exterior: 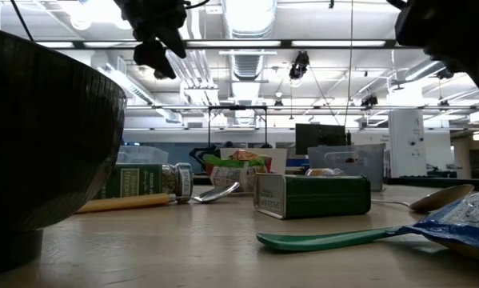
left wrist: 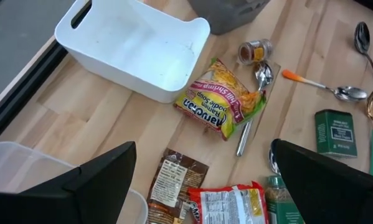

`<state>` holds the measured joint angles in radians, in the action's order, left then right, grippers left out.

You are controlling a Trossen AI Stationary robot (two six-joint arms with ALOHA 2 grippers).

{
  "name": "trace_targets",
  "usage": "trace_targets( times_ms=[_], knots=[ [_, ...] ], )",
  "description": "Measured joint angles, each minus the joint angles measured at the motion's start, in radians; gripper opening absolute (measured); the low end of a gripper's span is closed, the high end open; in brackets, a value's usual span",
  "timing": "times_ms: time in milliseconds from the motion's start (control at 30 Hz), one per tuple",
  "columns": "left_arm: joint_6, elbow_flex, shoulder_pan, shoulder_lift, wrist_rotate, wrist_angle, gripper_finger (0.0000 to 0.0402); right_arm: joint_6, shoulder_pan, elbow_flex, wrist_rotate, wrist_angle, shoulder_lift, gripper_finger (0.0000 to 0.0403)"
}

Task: Pick & Place Food Item
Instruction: Put the black spoon into the black bin

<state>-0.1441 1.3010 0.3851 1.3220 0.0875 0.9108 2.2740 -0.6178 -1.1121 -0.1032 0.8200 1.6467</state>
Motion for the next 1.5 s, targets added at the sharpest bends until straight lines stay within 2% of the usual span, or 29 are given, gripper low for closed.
trace_targets(
  times_ms=[67,133,267,367,433,500,600,900,1167,1500],
  knots=[
    [0.015,0.0,0.0,0.0,0.016,0.0,0.0387,-0.079,0.0,-0.017,0.005,0.002,0.022,0.0368],
    [0.017,0.0,0.0,0.0,0.021,0.0,0.0387,-0.225,0.0,-0.036,0.03,0.002,0.036,0.0368],
    [0.041,0.0,0.0,0.0,0.022,0.0,0.0387,-0.712,0.002,-0.083,0.053,0.016,0.054,0.0368],
    [0.052,0.0,0.0,0.0,0.022,0.0,0.0387,-1.107,0.003,-0.121,0.023,0.037,0.058,0.0368],
    [0.058,0.0,0.0,0.0,0.023,0.008,0.0387,-1.286,0.003,-0.14,0.014,0.097,0.058,0.0368],
    [0.058,0.0,0.0,0.0,0.023,0.023,0.0387,-1.387,0.002,-0.154,0.03,0.194,0.058,0.0368],
    [0.065,0.0,0.0,0.0,0.022,0.041,0.0387,-1.466,0.002,-0.158,0.058,0.314,0.058,0.0368],
    [0.07,0.0,0.0,0.0,0.022,0.044,0.0387,-1.658,-0.045,-0.075,0.061,0.315,0.055,0.0368],
    [0.066,0.0,0.0,0.0,0.022,0.044,0.0387,-1.76,-0.071,0.017,0.079,0.247,0.05,0.0368],
    [0.056,0.0,0.0,0.0,0.022,0.044,0.0387,-1.781,-0.096,0.111,0.072,0.093,0.049,0.0368]
  ],
)
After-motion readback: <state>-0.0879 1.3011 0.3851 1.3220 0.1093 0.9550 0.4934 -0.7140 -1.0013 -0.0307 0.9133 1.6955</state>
